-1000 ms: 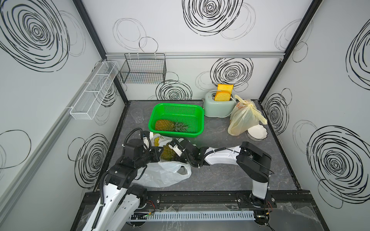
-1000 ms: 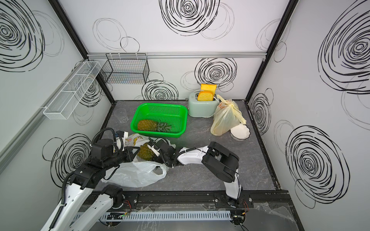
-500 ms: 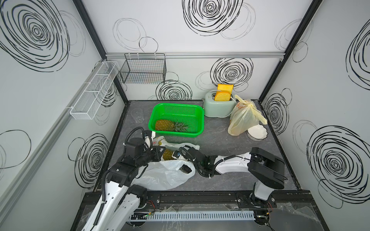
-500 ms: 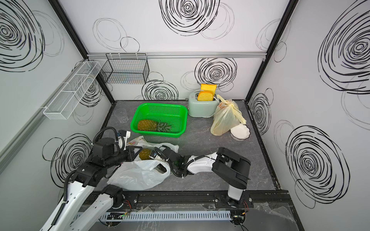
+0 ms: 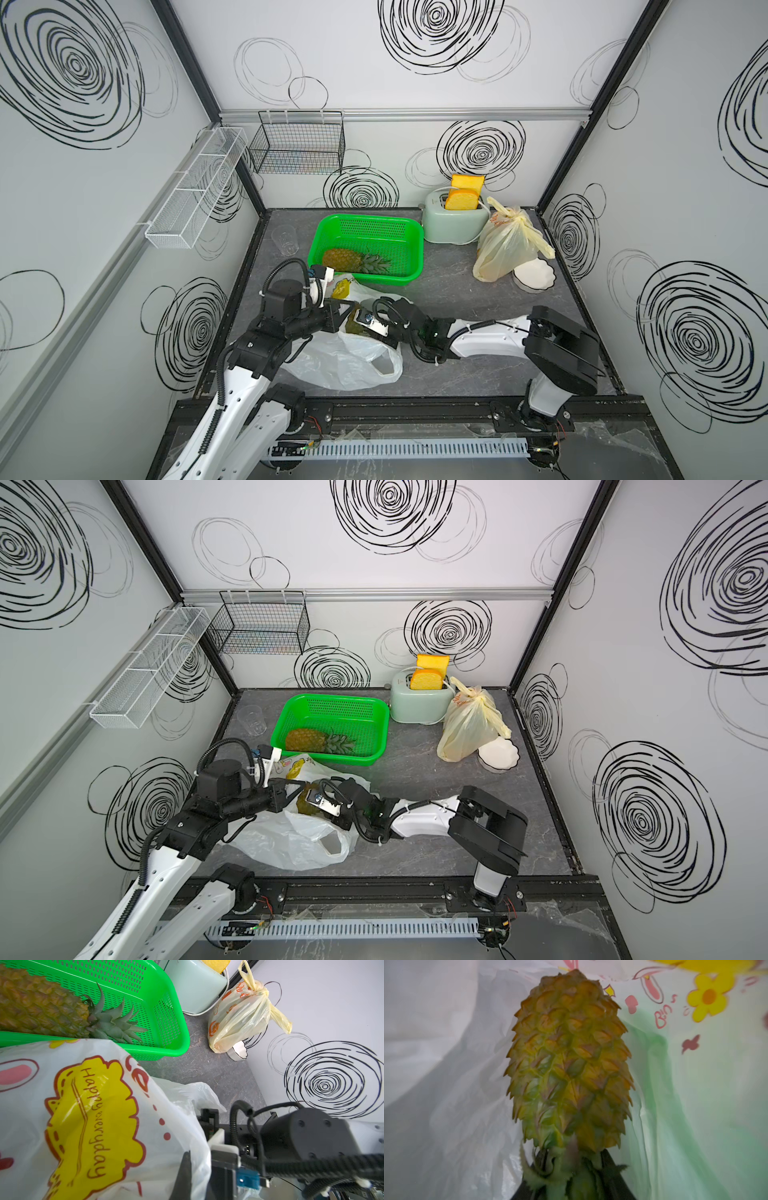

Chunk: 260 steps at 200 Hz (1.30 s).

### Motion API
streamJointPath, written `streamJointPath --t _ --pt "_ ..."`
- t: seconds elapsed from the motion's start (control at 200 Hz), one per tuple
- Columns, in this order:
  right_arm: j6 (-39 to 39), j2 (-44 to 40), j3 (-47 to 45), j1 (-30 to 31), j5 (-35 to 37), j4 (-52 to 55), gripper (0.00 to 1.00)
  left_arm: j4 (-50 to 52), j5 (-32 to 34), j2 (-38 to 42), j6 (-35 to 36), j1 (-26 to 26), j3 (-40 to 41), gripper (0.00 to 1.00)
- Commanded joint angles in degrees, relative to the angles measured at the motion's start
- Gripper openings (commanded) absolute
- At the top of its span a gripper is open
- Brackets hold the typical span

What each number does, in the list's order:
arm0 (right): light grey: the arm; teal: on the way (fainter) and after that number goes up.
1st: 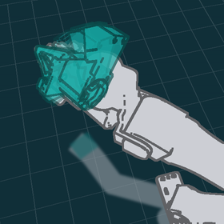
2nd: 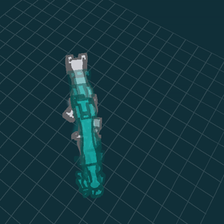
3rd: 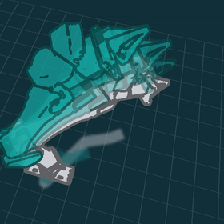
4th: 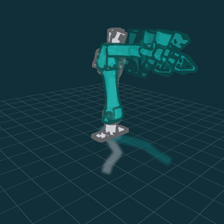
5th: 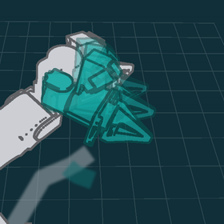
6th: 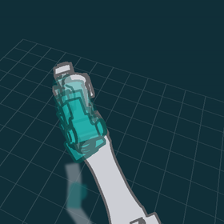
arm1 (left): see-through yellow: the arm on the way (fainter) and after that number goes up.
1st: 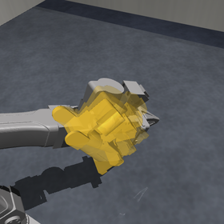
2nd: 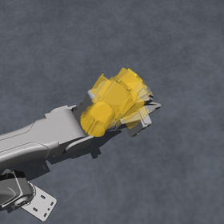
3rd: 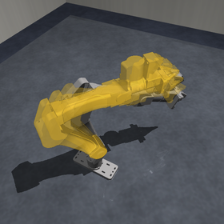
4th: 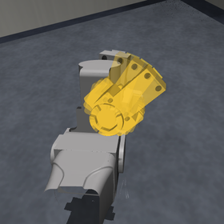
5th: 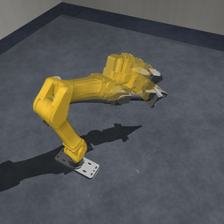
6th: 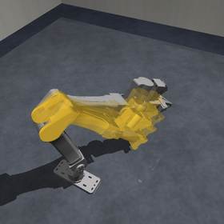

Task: Place the pineapple into a plastic bag & tie a knot
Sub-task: Place the pineapple in the plastic bag.

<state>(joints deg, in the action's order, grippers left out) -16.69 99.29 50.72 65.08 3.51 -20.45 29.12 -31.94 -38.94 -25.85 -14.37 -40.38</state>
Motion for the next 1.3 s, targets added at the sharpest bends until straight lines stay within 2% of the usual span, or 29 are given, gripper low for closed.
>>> streamJointPath --t 0.0,0.105,0.295,0.55,0.665,0.8,0.905,0.96,1.015,1.095,1.175,1.296 --pt "-2.56 1.26 2.54 -1.15 2.40 -10.13 0.09 -3.64 -2.70 0.00 1.15 -0.34 1.24 0.00" --pt "-2.89 3.28 0.97 -1.71 1.58 -14.41 0.19 -3.51 -1.54 -0.08 1.15 -0.30 1.53 0.00" --pt "-3.30 4.26 -1.06 -1.97 0.16 -16.24 0.48 -1.98 2.07 -0.52 2.55 -0.35 0.96 0.00" --pt "-4.84 -4.05 -2.42 -2.06 -2.65 -10.22 0.73 -1.54 3.64 -0.61 2.55 -0.35 0.92 0.00" --pt "-4.33 -11.06 -3.70 -2.11 -6.54 -4.14 0.77 -1.36 3.91 -0.61 2.82 -0.36 0.74 0.00" --pt "-2.50 -21.79 -6.16 -3.42 -13.16 4.44 0.77 -2.06 3.73 -0.52 2.82 -0.43 0.73 0.00" --pt "3.58 -28.48 -5.73 -6.71 -20.50 8.48 0.76 -2.12 3.65 -0.44 2.57 -0.48 1.34 0.00" --pt "8.55 -30.21 -5.10 -9.36 -21.53 7.95 0.77 -2.14 3.47 -0.35 2.37 -0.51 1.53 0.00" --pt "13.92 -29.75 -2.59 -12.67 -19.31 9.67 0.82 -2.30 3.63 -0.50 2.19 -0.49 1.62 0.00" --pt "17.44 -25.46 3.61 -17.92 -18.70 16.37 0.82 -2.67 3.64 -0.70 2.20 -0.53 1.66 0.00" --pt "16.30 -19.54 9.09 -20.93 -20.32 20.88 0.81 -2.76 3.42 -0.87 1.86 -0.55 2.05 0.00" --pt "10.48 -10.79 15.39 -24.41 -24.70 23.82 0.83 -2.59 3.20 -1.25 1.94 -0.53 1.98 0.00"
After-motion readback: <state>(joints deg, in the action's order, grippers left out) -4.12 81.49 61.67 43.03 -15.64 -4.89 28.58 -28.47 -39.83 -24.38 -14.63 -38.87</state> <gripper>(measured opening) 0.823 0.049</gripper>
